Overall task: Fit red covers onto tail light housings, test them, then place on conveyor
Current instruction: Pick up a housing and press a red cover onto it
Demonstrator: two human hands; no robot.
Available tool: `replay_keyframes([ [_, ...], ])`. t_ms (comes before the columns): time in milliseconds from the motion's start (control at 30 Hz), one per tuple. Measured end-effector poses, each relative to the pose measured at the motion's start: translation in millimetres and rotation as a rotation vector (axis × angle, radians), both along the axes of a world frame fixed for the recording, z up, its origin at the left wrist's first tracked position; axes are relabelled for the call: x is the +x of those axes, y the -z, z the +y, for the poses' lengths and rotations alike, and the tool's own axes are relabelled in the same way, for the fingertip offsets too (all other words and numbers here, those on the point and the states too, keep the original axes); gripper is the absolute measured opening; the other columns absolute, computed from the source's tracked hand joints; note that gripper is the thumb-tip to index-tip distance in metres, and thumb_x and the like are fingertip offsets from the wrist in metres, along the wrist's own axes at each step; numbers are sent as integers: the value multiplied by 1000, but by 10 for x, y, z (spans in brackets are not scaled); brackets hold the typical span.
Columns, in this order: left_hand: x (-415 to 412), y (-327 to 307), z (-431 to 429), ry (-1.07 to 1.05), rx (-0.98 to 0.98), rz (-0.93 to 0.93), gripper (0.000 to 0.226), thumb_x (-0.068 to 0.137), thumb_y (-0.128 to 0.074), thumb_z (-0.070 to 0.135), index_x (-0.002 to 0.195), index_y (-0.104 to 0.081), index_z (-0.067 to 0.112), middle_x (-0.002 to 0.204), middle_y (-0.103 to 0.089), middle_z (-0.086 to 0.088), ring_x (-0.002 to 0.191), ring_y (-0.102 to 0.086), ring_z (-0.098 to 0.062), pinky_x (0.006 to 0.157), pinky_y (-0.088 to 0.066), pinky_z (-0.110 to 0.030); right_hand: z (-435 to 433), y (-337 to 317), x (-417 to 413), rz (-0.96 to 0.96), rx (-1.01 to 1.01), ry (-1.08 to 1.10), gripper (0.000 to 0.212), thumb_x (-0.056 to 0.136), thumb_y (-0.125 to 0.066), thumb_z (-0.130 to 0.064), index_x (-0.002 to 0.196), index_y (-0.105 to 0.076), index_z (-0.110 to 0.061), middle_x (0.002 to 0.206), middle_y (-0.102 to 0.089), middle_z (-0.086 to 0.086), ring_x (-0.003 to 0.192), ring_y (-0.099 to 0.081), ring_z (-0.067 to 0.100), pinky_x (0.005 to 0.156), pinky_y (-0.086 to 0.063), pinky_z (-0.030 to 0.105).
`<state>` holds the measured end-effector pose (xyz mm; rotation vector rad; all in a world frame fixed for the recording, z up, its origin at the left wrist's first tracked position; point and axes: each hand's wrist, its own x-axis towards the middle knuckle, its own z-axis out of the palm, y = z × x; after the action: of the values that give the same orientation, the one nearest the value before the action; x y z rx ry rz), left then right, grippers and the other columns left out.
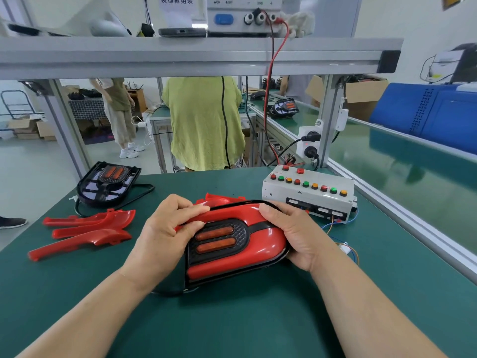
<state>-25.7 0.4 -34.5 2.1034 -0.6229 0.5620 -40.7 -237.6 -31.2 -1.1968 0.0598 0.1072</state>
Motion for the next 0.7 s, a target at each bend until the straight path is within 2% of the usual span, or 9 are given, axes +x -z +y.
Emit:
replay_keyframes([
  [133,9,-2,4,42,-107,139,30,89,-68,9,108,-73,32,103,-57,17,107,-56,2,94,-37,-9,-16,3,1,8,5,-2,47,70,-76,-21,114,-71,-6,103,-73,20,80,-70,29,74,-60,43],
  [200,21,-13,1,58,-177,223,30,89,-67,19,113,-69,38,112,-58,19,111,-55,2,97,-39,-13,-29,4,6,10,2,0,46,69,-76,-21,113,-72,-7,103,-74,20,80,-70,29,74,-60,43],
  [267,40,-38,18,-12,-247,292,33,89,-66,27,119,-63,40,117,-61,16,108,-56,5,94,-40,-14,-41,4,9,8,7,0,42,69,-76,-21,108,-74,-9,99,-74,19,77,-71,28,73,-60,42],
  [367,57,-77,85,-48,-344,471,44,78,-60,53,115,-68,31,107,-71,10,102,-64,-7,89,-48,-25,-58,4,8,-3,23,-8,38,68,-76,-21,105,-75,-10,97,-75,18,76,-71,27,71,-61,41],
  [433,60,-63,112,45,-325,614,52,78,-55,61,110,-73,25,106,-75,6,102,-66,-16,88,-52,-36,-59,8,7,-6,23,-12,36,69,-76,-20,103,-76,-10,97,-75,18,76,-71,27,72,-61,42],
  [500,45,-40,93,159,-352,737,55,82,-51,62,111,-75,21,112,-74,1,107,-68,-21,94,-52,-42,-58,11,10,-7,24,-13,30,69,-76,-20,98,-78,-13,97,-75,17,77,-71,27,74,-60,43],
  [567,27,-39,46,229,-418,801,49,84,-50,60,111,-75,27,115,-73,-2,109,-69,-21,94,-52,-41,-62,13,10,-8,27,-11,28,69,-76,-20,96,-79,-15,97,-75,17,78,-71,28,76,-60,45],
  [700,5,-50,20,321,-520,862,46,84,-52,57,114,-74,29,120,-72,-5,110,-68,-22,79,-58,-30,-57,16,18,-15,41,0,28,70,-75,-19,97,-79,-14,99,-75,18,80,-71,28,80,-59,48],
])
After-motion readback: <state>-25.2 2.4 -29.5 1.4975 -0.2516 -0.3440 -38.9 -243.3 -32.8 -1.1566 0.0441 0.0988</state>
